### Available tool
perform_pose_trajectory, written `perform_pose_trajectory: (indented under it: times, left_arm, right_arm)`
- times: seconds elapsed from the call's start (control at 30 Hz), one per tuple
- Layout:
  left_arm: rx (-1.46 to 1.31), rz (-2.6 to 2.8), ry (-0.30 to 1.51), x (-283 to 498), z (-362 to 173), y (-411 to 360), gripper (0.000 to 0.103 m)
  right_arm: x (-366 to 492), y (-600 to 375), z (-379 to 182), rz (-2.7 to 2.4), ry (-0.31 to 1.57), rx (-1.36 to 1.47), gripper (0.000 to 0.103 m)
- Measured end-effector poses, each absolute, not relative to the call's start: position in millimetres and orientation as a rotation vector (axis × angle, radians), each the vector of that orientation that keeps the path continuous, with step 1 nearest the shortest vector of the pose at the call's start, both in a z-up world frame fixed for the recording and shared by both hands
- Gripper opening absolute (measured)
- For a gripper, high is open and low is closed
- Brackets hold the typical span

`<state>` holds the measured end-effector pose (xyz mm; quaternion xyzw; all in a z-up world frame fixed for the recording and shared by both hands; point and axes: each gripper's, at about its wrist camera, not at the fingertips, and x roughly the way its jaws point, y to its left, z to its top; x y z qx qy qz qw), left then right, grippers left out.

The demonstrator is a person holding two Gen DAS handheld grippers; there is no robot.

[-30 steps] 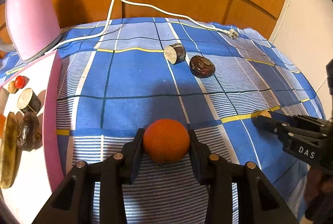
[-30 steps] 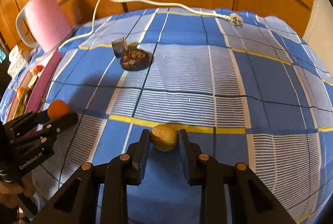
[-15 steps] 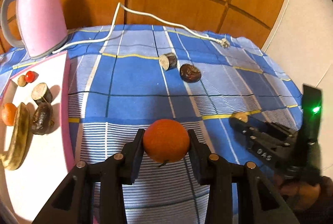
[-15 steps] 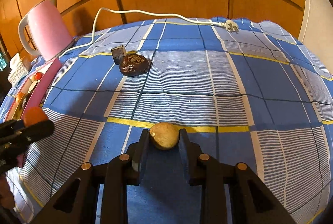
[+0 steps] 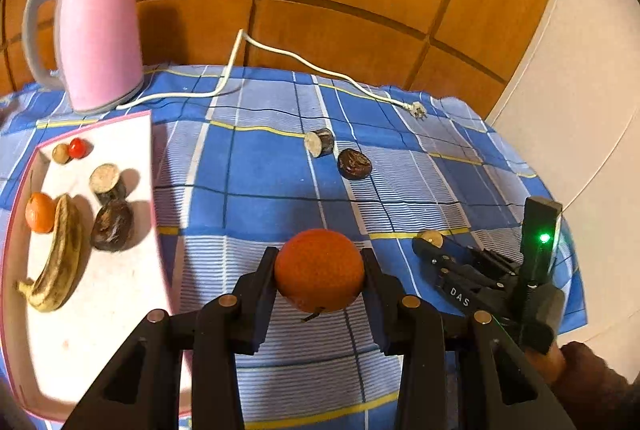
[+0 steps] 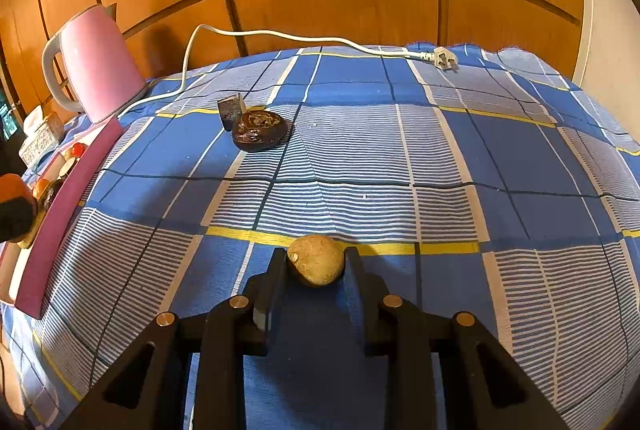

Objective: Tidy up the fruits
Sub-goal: 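Carry the mandarin orange into the pink tray with the left tool and open it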

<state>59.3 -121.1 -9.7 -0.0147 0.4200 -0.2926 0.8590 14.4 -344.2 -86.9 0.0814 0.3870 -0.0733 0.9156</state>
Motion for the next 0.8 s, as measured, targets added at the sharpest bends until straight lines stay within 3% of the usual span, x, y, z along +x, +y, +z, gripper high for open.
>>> perform_pose_trajectory:
  times: [0.5,0.8]
  left_arm:
    - [-0.354,-0.333,0.9,108.1,-8.3,28.5,0.04]
    - [-0.438,-0.252,0.913,174.9,-12.7,51.7,0.04]
  right_arm:
    - [12.5,-345.9,-87.5,-0.144,0.778,0.181,0.029]
    - [12.5,-346.7,-88.2,-0.142,0.773,0.187,0.029]
